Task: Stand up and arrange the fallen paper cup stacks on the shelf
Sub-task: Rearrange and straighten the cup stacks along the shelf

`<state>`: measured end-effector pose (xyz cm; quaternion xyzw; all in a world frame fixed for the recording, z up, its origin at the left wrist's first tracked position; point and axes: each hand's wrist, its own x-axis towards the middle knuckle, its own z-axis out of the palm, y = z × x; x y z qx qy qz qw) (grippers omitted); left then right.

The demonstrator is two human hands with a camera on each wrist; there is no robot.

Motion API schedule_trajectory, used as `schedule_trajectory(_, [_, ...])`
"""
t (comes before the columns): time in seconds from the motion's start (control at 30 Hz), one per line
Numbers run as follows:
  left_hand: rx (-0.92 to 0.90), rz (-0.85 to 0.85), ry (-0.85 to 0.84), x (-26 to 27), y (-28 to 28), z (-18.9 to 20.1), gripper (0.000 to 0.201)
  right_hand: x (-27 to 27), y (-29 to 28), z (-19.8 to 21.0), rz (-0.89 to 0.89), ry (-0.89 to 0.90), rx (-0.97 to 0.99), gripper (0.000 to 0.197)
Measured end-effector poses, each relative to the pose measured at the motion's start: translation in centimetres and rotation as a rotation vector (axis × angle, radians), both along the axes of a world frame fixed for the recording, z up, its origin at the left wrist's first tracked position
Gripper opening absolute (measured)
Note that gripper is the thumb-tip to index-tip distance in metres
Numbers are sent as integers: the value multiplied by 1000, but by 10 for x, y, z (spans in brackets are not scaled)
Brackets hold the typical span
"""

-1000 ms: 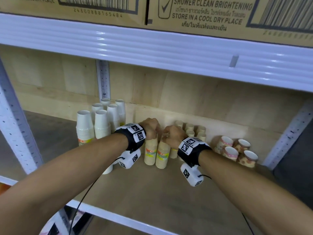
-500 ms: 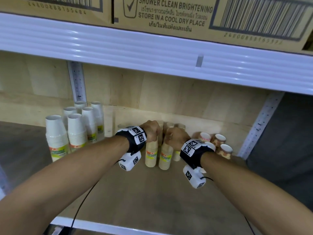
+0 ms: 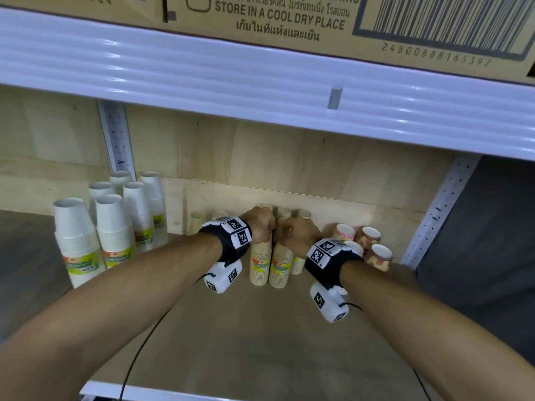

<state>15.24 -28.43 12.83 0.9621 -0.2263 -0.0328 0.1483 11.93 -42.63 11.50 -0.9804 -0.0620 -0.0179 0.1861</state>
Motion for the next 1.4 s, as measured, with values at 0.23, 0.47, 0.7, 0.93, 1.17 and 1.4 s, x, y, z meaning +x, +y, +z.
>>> schedule_trajectory(0.23, [4, -2, -13, 1, 0, 1, 22, 7, 2, -6, -34, -3, 45, 18])
schedule_trajectory(0.47, [-1, -8, 3, -1, 1, 2, 24, 2, 0, -4, -44, -14, 54, 17])
schedule_trajectory(0.7, [-66, 25, -4, -5, 12, 19, 31, -1, 6, 16, -108, -56, 20, 14])
schedule_trajectory(0.93, [-84, 133, -58, 0, 49, 46, 36, 6, 30, 34, -114, -116, 27, 26])
schedule_trajectory(1.17, [-61, 251, -45, 8, 90, 43, 36, 20, 73, 34, -22, -152, 62, 36])
schedule_trajectory(1.4, [-65, 357, -18, 21, 117, 15, 53, 32, 111, 24, 68, -138, 55, 43])
